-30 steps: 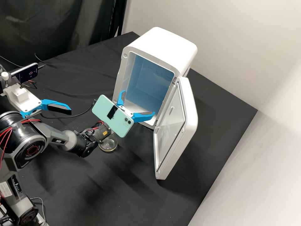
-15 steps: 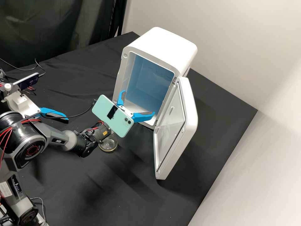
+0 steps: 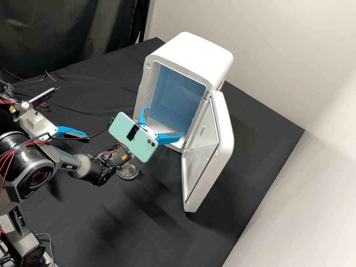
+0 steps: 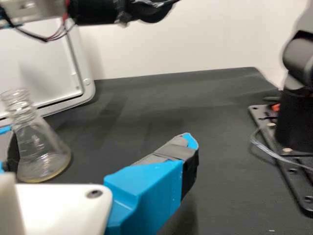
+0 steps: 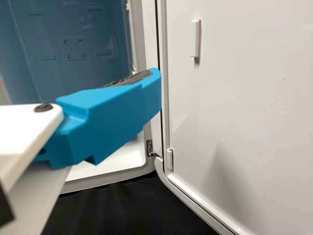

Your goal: Place the flask in the incubator

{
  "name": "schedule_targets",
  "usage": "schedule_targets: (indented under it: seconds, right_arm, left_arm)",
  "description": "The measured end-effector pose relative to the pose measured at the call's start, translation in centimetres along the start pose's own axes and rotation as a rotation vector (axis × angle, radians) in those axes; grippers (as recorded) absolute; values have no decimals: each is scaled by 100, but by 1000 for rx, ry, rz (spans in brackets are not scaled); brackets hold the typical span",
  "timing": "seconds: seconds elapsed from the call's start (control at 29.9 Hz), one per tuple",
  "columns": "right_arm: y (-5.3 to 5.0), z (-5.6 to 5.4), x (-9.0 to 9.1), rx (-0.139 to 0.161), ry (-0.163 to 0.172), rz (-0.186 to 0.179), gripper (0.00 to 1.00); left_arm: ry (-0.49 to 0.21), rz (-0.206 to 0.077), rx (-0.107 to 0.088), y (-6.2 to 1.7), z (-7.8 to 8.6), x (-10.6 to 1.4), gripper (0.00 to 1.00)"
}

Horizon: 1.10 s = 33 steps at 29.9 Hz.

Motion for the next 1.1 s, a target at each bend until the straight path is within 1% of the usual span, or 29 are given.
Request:
schedule_targets:
  seconds: [0.03,0.07,0.1,0.13,0.17,0.27,0.4,0.43,0.5,0.57,0.6,0.63,0.7,0.74,0.77,0.8,0.84,0.87,0.9,0.94,1.0,1.04,1.07,1.1]
  right_arm:
    - [0,0,0,0,0,0,100]
    - [0,0,0,0,0,0,100]
    - [0,0,0,0,0,0,100]
    - [0,0,0,0,0,0,100]
    - [0,0,0,0,0,0,100]
    - [0,0,0,0,0,0,100]
    - [0,0,0,0,0,0,100]
    - [0,0,0,0,0,0,100]
    - [0,0,0,0,0,0,100]
    - [0,0,0,0,0,0,100]
    - [0,0,0,0,0,0,100]
    - [0,0,0,0,0,0,100]
    - [0,0,0,0,0,0,100]
    - [0,0,0,0,0,0,100]
    - [0,0,0,0,0,0,100]
    - [0,0,0,0,0,0,100]
    - [0,0,0,0,0,0,100]
    - [0,0,0,0,0,0,100]
    - [0,0,0,0,0,0,100]
    - [0,0,0,0,0,0,100]
    - [0,0,0,0,0,0,100]
    - [0,0,0,0,0,0,100]
    - [0,0,0,0,0,0,100]
    - [0,0,0,0,0,0,100]
  left_arm:
    - [8,-1,-3,-1,-28,0,100]
    - [23,-4,-13,-9,-78,1,100]
    - [30,-6,-16,-15,-101,2,100]
    - [42,-5,-24,-11,-136,-1,100]
    - [55,-9,-34,-25,-179,1,100]
    - [81,-12,-50,-35,-258,-3,100]
    - [95,-23,-60,-61,-341,-6,100]
    - [95,-25,-66,-63,-362,-9,100]
    - [92,-28,-91,-66,-400,-20,100]
    - [82,-34,-119,-71,-444,-38,100]
    - [74,-37,-135,-69,-464,-45,100]
    - [66,-43,-158,-77,-482,-59,100]
    - [55,-50,-182,-83,-537,-102,100]
    - [55,-46,-201,-70,-571,-123,100]
    - [50,-50,-213,-69,-584,-143,100]
    - [51,-46,-222,-52,-616,-171,100]
    - [56,-32,-236,-13,-667,-202,100]
    - [58,-22,-243,6,-689,-215,100]
    - [60,-1,-253,43,-728,-241,100]
    - [68,19,-257,73,-765,-262,100]
    - [87,51,-273,122,-825,-302,100]
    - [97,65,-276,138,-855,-325,100]
    - [107,75,-277,150,-880,-348,100]
    - [116,76,-280,146,-898,-367,100]
